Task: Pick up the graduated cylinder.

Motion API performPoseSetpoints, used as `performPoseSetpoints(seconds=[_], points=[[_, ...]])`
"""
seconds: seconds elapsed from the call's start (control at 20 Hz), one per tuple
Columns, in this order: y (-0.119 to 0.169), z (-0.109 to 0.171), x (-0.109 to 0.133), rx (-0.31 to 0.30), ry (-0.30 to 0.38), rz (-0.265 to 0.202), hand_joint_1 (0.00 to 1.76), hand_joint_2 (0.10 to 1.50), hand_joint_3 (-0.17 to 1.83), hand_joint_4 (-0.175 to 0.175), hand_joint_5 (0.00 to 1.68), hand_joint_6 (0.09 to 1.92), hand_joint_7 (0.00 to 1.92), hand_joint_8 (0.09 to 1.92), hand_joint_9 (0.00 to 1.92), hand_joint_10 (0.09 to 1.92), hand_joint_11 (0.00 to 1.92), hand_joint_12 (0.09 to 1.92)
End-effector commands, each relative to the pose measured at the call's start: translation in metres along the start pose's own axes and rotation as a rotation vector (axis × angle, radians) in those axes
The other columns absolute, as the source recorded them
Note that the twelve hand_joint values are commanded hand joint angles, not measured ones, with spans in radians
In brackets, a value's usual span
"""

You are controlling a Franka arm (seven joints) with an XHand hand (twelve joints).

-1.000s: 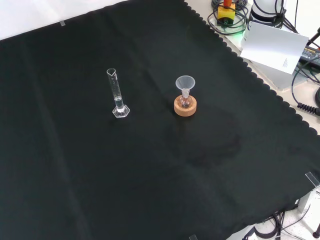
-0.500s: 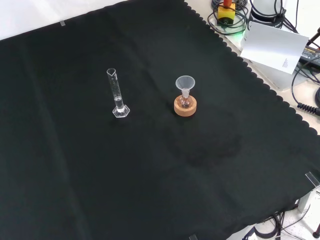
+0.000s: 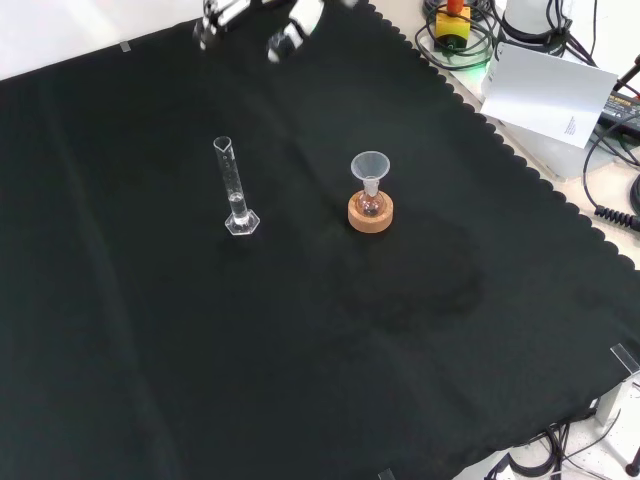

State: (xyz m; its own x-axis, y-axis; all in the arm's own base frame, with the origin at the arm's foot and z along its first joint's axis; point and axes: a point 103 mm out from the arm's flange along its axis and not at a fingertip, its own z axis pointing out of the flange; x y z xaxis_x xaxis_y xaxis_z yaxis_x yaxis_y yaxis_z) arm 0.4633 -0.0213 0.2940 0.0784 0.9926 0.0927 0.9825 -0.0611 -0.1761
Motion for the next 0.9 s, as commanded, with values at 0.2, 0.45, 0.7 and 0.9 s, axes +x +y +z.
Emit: performPoseSetpoints(seconds=[0.2,0.45,0.7,0.9], points=[[0.068,0.053,0.003,-0.112,0.122,-0.112,0.40,1.02,0.26,-0.052,0.27,0.09,0.14,0.63,0.35,0.69,0.20,1.37],[0.078,0.076,-0.006,-0.097,0.192,-0.129,0.56,0.94,0.25,-0.055,0.31,0.09,0.19,0.66,0.42,0.67,0.25,1.36],[0.089,0.092,-0.018,-0.102,0.246,-0.143,0.63,0.91,0.26,-0.054,0.31,0.09,0.18,0.66,0.41,0.65,0.26,1.36],[0.094,0.101,-0.031,-0.120,0.302,-0.161,0.68,0.89,0.26,-0.053,0.32,0.09,0.19,0.66,0.42,0.64,0.26,1.35]])
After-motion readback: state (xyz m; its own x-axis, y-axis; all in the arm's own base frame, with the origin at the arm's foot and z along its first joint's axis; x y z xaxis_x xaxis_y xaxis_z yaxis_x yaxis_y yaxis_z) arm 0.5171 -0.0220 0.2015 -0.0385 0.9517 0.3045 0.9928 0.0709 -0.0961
